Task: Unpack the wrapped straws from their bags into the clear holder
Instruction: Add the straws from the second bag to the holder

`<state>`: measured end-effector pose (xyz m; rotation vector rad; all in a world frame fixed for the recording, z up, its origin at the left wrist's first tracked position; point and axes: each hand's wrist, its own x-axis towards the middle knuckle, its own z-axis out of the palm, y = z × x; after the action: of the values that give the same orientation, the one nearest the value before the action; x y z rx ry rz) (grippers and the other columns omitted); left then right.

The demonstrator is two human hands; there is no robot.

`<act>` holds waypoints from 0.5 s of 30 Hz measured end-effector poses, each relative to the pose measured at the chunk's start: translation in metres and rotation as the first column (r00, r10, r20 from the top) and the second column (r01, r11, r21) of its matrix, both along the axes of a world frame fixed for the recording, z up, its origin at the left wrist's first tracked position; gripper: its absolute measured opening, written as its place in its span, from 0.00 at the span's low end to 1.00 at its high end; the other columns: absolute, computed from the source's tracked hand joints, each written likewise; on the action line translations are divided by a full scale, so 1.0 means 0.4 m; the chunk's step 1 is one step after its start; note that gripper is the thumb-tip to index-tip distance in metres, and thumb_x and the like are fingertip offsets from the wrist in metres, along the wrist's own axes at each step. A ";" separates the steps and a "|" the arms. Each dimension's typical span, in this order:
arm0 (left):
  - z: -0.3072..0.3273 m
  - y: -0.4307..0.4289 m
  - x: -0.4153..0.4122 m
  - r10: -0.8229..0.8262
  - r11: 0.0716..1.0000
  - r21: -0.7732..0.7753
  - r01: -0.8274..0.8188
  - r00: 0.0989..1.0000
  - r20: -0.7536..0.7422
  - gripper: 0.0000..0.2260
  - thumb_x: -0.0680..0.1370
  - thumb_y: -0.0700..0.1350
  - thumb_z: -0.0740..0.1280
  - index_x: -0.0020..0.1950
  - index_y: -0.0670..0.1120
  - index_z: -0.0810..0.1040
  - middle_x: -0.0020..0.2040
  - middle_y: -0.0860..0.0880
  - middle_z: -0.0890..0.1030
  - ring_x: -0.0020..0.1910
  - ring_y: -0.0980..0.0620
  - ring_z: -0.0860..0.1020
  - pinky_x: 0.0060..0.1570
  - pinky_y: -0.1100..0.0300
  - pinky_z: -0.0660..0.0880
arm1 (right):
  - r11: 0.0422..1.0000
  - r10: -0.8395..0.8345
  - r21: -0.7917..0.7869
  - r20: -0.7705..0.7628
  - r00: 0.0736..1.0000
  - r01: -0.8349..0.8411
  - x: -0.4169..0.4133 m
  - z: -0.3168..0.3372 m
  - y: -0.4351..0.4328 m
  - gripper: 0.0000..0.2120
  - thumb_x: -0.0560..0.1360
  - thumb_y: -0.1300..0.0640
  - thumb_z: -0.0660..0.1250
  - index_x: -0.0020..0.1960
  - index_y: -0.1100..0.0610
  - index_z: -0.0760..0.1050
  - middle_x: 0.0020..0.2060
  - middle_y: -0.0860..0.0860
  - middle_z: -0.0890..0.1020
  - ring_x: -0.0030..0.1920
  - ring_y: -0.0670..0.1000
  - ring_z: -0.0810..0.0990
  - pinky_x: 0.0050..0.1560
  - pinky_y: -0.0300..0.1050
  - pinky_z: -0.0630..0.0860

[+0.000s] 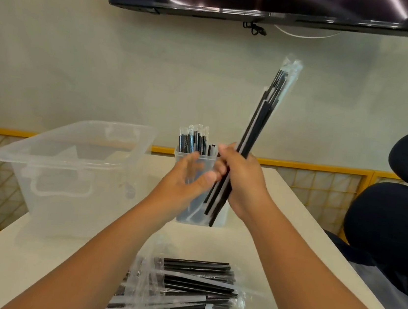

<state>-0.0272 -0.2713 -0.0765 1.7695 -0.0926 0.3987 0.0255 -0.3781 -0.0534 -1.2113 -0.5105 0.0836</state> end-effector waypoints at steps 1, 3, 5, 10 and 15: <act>-0.010 0.003 0.001 -0.051 0.999 0.013 0.052 0.997 -0.060 0.34 0.66 0.62 0.68 0.68 0.49 0.67 0.62 0.53 0.74 0.63 0.57 0.72 0.57 0.65 0.67 | 0.997 0.050 0.054 -0.037 0.998 -0.048 0.002 0.013 0.003 0.16 0.78 0.59 0.62 0.32 0.55 0.67 0.20 0.48 0.68 0.23 0.48 0.68 0.34 0.44 0.71; -0.025 0.006 0.006 -0.133 0.988 0.062 0.142 0.983 -0.129 0.16 0.71 0.54 0.66 0.54 0.48 0.76 0.49 0.54 0.82 0.49 0.60 0.79 0.48 0.67 0.72 | 0.988 0.129 0.101 -0.078 0.989 -0.121 0.002 0.031 0.012 0.14 0.77 0.59 0.62 0.34 0.56 0.67 0.22 0.49 0.70 0.25 0.49 0.70 0.38 0.45 0.73; -0.025 0.006 0.016 -0.164 0.982 0.073 0.176 0.976 -0.140 0.06 0.77 0.48 0.64 0.44 0.47 0.77 0.35 0.55 0.82 0.38 0.61 0.81 0.40 0.68 0.74 | 0.986 0.157 0.065 -0.068 0.985 -0.153 0.006 0.038 0.021 0.12 0.77 0.58 0.62 0.35 0.56 0.69 0.25 0.51 0.73 0.28 0.49 0.74 0.40 0.43 0.75; -0.018 0.031 0.049 -0.233 0.969 0.045 0.244 0.959 -0.164 0.12 0.80 0.48 0.59 0.38 0.47 0.71 0.29 0.54 0.75 0.32 0.56 0.76 0.41 0.61 0.75 | 0.990 0.085 -0.118 0.062 0.994 -0.078 0.043 0.087 0.027 0.08 0.75 0.59 0.66 0.38 0.58 0.73 0.31 0.51 0.75 0.35 0.49 0.77 0.48 0.46 0.77; -0.022 0.068 0.091 -0.195 0.961 0.162 0.226 0.963 -0.188 0.14 0.80 0.50 0.59 0.36 0.46 0.71 0.30 0.51 0.73 0.33 0.53 0.75 0.44 0.59 0.78 | 0.957 -0.113 -0.235 0.238 0.965 0.171 0.114 0.231 -0.005 0.06 0.72 0.58 0.69 0.42 0.55 0.71 0.33 0.48 0.74 0.33 0.46 0.74 0.36 0.39 0.71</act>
<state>0.0094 -0.2442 -0.0854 1.9439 -0.2002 0.0848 0.0710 -0.3800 0.0390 -1.5159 -0.6191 -0.1159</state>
